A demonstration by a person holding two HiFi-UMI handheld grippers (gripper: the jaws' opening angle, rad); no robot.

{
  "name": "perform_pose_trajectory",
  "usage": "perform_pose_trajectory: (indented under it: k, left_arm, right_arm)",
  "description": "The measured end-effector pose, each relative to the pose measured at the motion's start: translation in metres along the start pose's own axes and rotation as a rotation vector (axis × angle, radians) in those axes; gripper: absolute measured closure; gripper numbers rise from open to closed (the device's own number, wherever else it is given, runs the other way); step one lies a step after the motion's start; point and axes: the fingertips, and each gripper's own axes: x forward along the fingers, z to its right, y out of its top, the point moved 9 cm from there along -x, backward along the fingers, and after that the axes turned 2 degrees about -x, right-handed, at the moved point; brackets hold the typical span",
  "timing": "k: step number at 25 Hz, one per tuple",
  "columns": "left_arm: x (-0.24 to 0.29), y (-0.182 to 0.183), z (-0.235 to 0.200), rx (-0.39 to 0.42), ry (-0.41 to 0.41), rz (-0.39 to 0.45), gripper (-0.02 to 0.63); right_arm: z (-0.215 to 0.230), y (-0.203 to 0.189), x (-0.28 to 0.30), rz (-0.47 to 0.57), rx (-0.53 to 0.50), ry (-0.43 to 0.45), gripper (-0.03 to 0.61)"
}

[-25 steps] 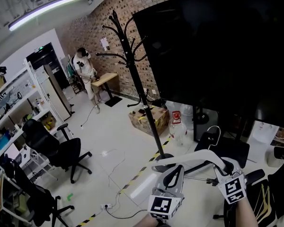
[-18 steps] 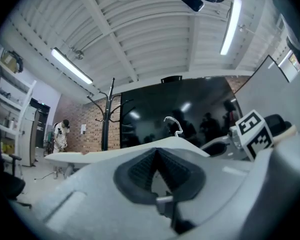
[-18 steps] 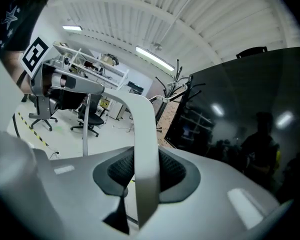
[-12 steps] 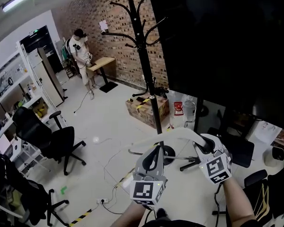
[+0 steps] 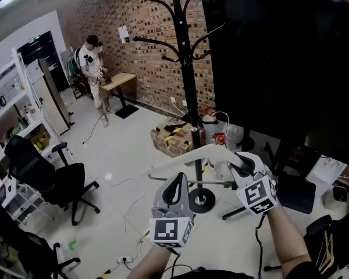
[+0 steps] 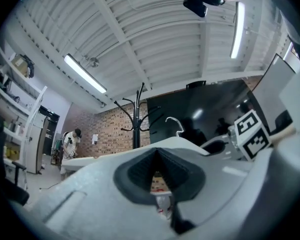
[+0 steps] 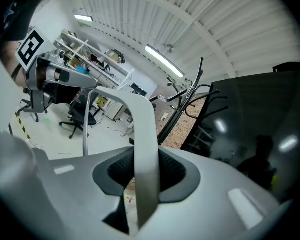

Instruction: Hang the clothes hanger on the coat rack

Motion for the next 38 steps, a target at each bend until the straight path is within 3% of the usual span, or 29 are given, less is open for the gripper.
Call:
perform_pose_trajectory:
  k: [4,7,14,19,24,31,38]
  left_arm:
    - [0.021,-0.003,-0.02,0.01,-0.044,-0.023,0.609]
    - [0.038,-0.005,-0.024,0.006,-0.079,-0.045,0.609]
    - [0.076,0.003,-0.034,0.005,-0.056,-0.023,0.609]
    - [0.112,0.002,-0.048,0.013,-0.045,-0.051,0.609]
    - [0.144,0.009,-0.055,0.023,-0.013,-0.018,0.609]
    - [0.185,0.004,-0.059,0.04,0.022,-0.004,0.609]
    - [0.201,-0.011,-0.06,0.036,0.054,-0.021,0.609]
  right_arm:
    - [0.012,0.014,0.029,-0.023,-0.049,-0.008,0.463]
    - [0.022,0.021,0.048,-0.012,-0.015,0.023,0.463]
    - [0.063,0.045,0.089,0.037,-0.058,0.019,0.463]
    - [0.093,0.045,0.126,0.103,-0.022,0.026,0.463]
    - [0.12,0.056,0.157,0.153,-0.038,0.055,0.463]
    - [0.144,0.059,0.203,0.125,-0.138,0.068,0.462]
    - [0.139,0.043,0.241,0.101,-0.14,0.113,0.463]
